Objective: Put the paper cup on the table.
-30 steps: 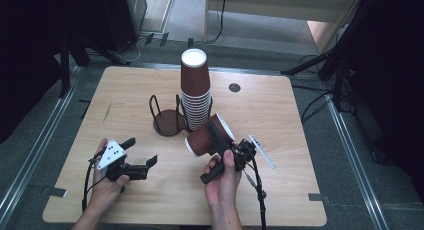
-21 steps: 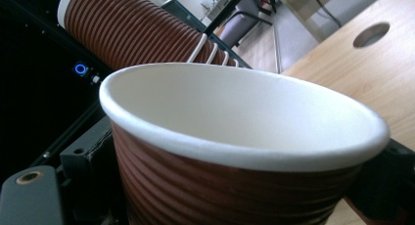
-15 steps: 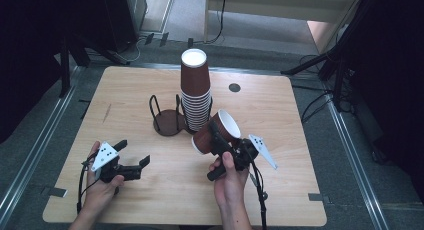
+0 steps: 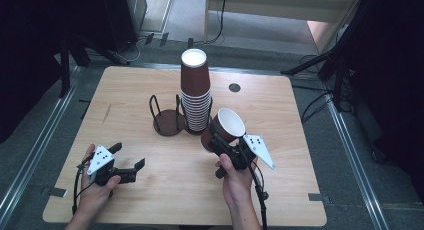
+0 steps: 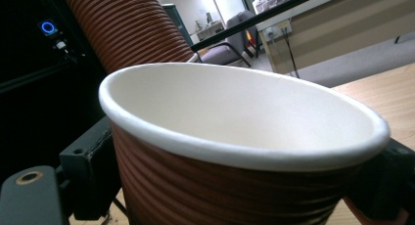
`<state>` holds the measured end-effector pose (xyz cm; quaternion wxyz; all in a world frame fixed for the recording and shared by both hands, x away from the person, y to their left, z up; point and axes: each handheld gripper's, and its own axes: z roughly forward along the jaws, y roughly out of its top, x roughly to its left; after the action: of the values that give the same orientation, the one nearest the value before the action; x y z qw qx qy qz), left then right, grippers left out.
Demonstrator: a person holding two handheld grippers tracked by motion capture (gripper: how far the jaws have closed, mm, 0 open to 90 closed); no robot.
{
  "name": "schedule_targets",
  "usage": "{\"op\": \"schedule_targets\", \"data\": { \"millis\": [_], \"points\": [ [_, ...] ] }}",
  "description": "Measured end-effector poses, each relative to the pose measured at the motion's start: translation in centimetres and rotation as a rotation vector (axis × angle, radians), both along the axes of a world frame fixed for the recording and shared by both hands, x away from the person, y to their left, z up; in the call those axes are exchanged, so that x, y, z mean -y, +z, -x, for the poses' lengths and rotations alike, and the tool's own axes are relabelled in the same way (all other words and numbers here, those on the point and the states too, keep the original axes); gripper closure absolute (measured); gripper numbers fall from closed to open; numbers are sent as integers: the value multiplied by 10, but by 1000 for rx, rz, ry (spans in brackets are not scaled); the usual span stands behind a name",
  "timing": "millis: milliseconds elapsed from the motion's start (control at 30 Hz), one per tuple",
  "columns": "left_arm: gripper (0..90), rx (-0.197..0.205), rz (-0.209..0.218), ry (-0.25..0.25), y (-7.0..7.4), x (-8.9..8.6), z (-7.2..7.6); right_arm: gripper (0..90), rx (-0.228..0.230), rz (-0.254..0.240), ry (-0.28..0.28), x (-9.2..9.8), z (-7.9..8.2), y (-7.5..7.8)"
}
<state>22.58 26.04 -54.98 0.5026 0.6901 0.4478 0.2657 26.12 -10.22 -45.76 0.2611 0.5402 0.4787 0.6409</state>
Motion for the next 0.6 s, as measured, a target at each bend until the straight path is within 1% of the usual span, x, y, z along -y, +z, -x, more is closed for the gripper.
{"op": "schedule_targets", "data": {
  "millis": [33, 100, 167, 233, 333, 367, 433, 567, 600],
  "points": [
    [0, -3, 4, 4, 0, -3, 1, 107, 6, 18, -8, 2, -1, 0],
    [0, -2, 9, 13, 0, -5, 0, 107, 16, 38, -14, 3, -2, -1],
    [0, -5, 16, 20, 0, -6, 0, 107, 18, 47, -21, 4, -3, -1],
    [0, -5, 5, 20, 0, -6, 0, 107, 23, 61, -28, 6, -4, -1],
    [0, -4, 1, 22, 0, -7, 0, 107, 34, 68, -37, 8, -6, 0],
    [0, -8, 4, 26, 0, -8, 0, 107, 47, 80, -52, 11, -7, 0],
    [0, -8, -4, 34, 0, -9, 1, 106, 55, 87, -60, 12, -8, 0],
    [0, -8, -13, 43, 0, -13, 1, 106, 60, 102, -68, 15, -9, 1],
    [0, -13, -20, 54, 0, -16, 1, 106, 64, 113, -75, 17, -11, 1]
  ]
}}
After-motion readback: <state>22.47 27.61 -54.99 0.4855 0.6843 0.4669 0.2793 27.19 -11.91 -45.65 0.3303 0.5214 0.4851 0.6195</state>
